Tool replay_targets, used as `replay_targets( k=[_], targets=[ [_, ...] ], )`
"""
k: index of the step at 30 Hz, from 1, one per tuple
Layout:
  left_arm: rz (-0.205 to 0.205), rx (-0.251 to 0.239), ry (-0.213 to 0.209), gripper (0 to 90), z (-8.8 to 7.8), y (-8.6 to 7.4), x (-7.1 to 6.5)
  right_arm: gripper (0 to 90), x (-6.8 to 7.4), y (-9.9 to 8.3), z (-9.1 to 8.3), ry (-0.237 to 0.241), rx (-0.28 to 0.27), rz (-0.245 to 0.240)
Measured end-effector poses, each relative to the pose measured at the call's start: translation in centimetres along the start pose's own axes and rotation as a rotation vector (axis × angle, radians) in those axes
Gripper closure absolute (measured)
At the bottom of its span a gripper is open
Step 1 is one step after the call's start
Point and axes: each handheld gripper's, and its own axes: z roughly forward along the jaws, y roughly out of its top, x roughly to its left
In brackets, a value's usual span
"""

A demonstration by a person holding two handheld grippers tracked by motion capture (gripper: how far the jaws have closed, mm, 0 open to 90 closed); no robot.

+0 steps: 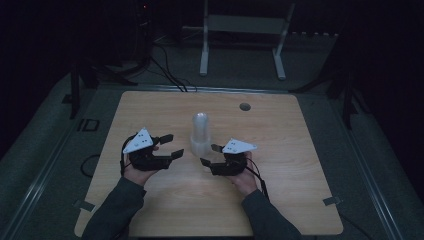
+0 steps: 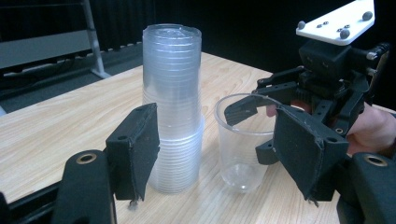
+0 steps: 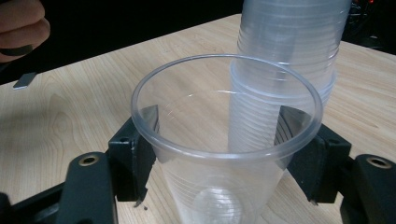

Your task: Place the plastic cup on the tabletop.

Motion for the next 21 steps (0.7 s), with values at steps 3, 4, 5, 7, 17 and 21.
replay_targets(
  k=[3, 4, 5, 7, 17, 21],
  targets=[
    [-0.001, -0.002, 0.001, 31.7, -0.02, 0.01, 0.0, 31.0, 0.12, -0.08, 0.14, 0.001, 0.003, -0.002],
    [-0.002, -0.003, 0.001, 31.7, -0.03, 0.01, 0.0, 31.0, 0.16, -0.1, 0.18, -0.001, 0.003, -0.004],
    [0.0, -0.002, 0.002, 31.7, -0.05, 0.02, 0.01, 31.0, 0.18, -0.13, 0.21, -0.002, 0.004, -0.005],
    [0.0, -0.002, 0.001, 31.7, -0.05, 0.01, 0.01, 30.9, 0.22, -0.19, 0.26, -0.004, 0.005, -0.006],
    [-0.001, -0.001, 0.0, 31.7, 0.02, -0.03, 0.01, 30.9, 0.17, -0.6, 0.36, -0.005, 0.012, -0.002],
    [-0.001, -0.001, -0.001, 31.7, 0.06, -0.05, 0.0, 30.7, 0.15, -0.7, 0.38, -0.005, 0.016, 0.003]
  ],
)
